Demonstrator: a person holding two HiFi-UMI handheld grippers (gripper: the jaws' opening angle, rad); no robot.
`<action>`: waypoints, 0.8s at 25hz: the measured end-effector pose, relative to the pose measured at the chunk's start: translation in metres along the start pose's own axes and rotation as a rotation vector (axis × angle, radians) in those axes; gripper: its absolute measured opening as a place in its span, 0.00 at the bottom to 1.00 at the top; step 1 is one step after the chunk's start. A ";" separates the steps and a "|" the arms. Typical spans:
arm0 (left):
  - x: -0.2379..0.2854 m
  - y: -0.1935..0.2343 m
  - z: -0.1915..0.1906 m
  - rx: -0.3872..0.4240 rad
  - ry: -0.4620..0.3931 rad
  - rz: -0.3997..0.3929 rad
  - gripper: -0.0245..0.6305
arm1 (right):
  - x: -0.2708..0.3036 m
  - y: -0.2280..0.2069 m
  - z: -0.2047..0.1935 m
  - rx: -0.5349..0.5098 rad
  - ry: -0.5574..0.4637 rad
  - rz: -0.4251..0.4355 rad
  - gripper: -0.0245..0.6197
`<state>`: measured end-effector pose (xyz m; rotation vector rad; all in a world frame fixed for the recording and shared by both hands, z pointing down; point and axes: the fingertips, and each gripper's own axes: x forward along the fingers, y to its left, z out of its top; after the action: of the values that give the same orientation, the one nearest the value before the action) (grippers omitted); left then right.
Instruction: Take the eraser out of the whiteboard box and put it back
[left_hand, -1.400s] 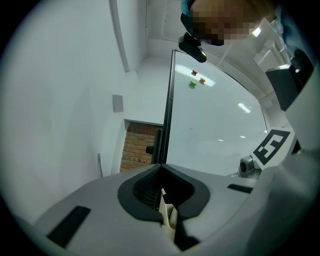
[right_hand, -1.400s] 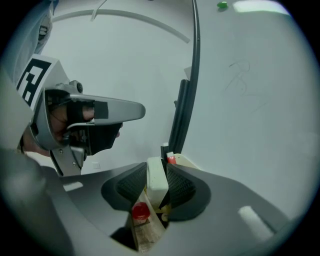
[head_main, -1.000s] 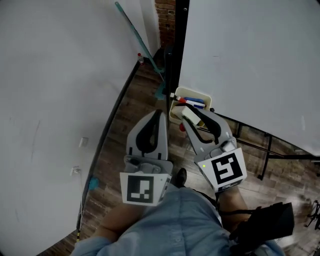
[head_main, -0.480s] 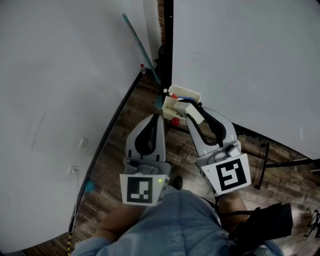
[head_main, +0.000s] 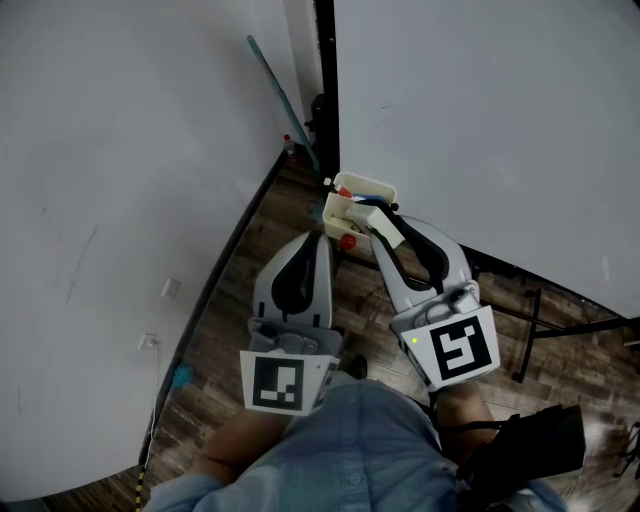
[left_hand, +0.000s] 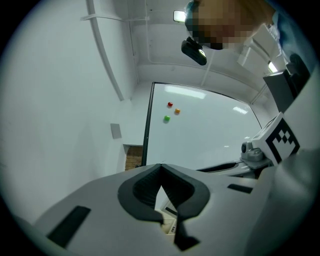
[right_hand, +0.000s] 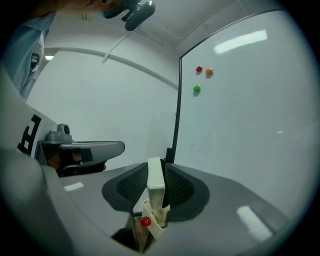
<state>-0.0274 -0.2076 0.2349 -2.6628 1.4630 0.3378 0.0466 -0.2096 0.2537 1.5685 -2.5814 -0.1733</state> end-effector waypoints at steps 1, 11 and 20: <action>0.001 0.000 0.001 0.000 -0.007 -0.003 0.04 | 0.001 0.000 0.000 0.002 -0.004 0.000 0.20; 0.006 0.005 -0.001 0.012 0.013 0.000 0.04 | 0.007 -0.004 0.000 0.009 0.000 -0.009 0.20; 0.015 0.017 -0.010 -0.003 0.038 0.000 0.04 | 0.028 -0.006 -0.016 0.026 0.038 0.005 0.20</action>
<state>-0.0327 -0.2309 0.2421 -2.6863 1.4740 0.2908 0.0420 -0.2377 0.2697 1.5576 -2.5693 -0.1088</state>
